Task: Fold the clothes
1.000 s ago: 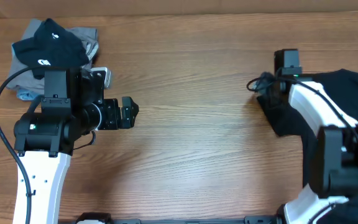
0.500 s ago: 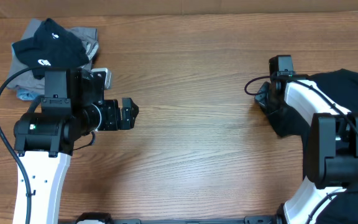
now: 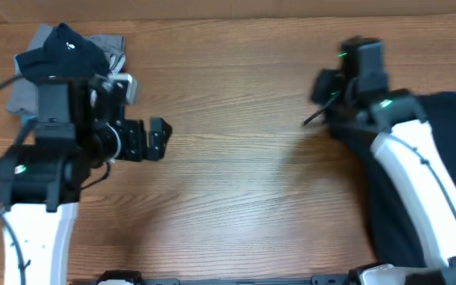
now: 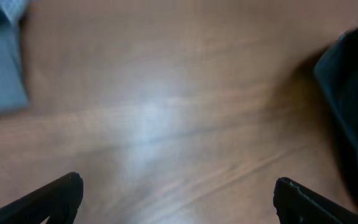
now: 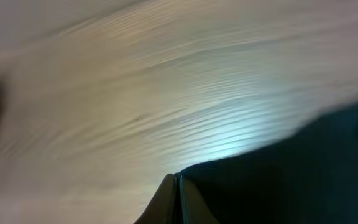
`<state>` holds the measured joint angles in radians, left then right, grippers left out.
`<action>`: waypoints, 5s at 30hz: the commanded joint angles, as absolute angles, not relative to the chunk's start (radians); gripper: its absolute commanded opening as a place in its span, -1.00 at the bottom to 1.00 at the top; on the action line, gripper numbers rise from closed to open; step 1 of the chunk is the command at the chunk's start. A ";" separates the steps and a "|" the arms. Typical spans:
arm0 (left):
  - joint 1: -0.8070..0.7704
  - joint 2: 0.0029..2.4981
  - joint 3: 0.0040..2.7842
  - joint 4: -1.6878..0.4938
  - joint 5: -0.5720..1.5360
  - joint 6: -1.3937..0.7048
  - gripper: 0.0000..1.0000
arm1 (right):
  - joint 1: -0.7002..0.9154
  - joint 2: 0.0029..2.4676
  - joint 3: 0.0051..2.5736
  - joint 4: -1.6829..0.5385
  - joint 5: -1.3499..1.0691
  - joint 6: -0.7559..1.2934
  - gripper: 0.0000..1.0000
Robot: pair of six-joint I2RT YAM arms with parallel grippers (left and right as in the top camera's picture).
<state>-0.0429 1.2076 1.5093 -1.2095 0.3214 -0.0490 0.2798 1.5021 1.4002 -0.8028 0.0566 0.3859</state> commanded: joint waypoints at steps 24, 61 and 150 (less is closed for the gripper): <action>-0.340 1.479 1.789 -1.216 0.283 0.086 1.00 | 0.248 1.278 1.412 -1.087 0.082 0.707 0.55; -0.708 2.334 1.789 -0.785 0.397 0.194 -0.16 | 0.116 1.251 1.411 -1.238 0.189 0.700 0.70; -0.507 2.154 2.129 -1.099 0.163 0.297 -0.33 | -0.515 1.307 1.539 -1.093 -0.518 0.318 0.04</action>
<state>-0.4786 2.0491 2.1250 -1.1522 0.0624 0.2161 -0.5232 1.4227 1.5192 -1.0657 -0.5053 0.3210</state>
